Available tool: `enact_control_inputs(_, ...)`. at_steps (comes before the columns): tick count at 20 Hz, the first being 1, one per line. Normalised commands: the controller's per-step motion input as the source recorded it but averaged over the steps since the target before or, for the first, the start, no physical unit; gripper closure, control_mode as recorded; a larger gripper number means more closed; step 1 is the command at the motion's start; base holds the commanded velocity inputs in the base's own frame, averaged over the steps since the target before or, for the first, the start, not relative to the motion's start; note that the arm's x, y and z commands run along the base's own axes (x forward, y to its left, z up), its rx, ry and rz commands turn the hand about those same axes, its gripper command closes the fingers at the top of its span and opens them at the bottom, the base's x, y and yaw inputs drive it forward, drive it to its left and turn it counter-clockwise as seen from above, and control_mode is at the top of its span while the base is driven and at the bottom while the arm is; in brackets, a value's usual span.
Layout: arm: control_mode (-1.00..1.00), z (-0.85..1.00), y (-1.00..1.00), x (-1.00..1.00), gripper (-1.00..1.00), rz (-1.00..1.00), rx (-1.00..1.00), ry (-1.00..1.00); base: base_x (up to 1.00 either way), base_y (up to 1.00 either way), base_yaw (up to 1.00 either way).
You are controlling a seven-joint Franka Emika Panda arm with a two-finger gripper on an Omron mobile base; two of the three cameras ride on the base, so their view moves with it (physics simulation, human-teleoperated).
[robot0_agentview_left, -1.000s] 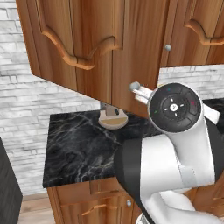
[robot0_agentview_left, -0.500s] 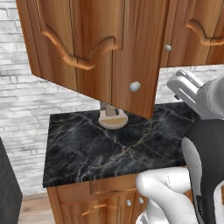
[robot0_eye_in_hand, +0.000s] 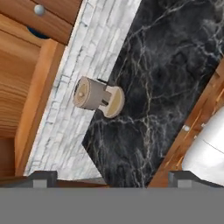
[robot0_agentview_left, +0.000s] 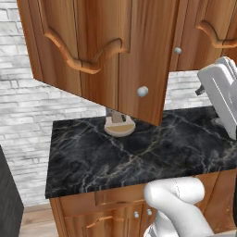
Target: Open the cabinet, pick the kettle from the cabinet, and place it in the sink.
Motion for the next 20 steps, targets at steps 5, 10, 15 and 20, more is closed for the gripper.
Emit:
enact_control_inputs(5, -1.0, -0.06, 0.0, 0.32, -1.0, 0.04, 0.36, -0.06, 0.0, 0.0, 0.0)
enact_control_inputs(10, -1.0, -0.05, 0.01, 0.4, -1.0, 0.01, 0.33, -0.02, 0.0, 0.0, 0.0)
enact_control_inputs(15, -1.0, -0.02, 0.17, 0.32, -1.0, 0.08, 0.21, -0.07, 0.0, 0.0, 0.0)
enact_control_inputs(20, -1.0, 0.0, 0.12, 0.3, -1.0, 0.2, 0.14, 0.0, 0.0, 0.0, 0.0)
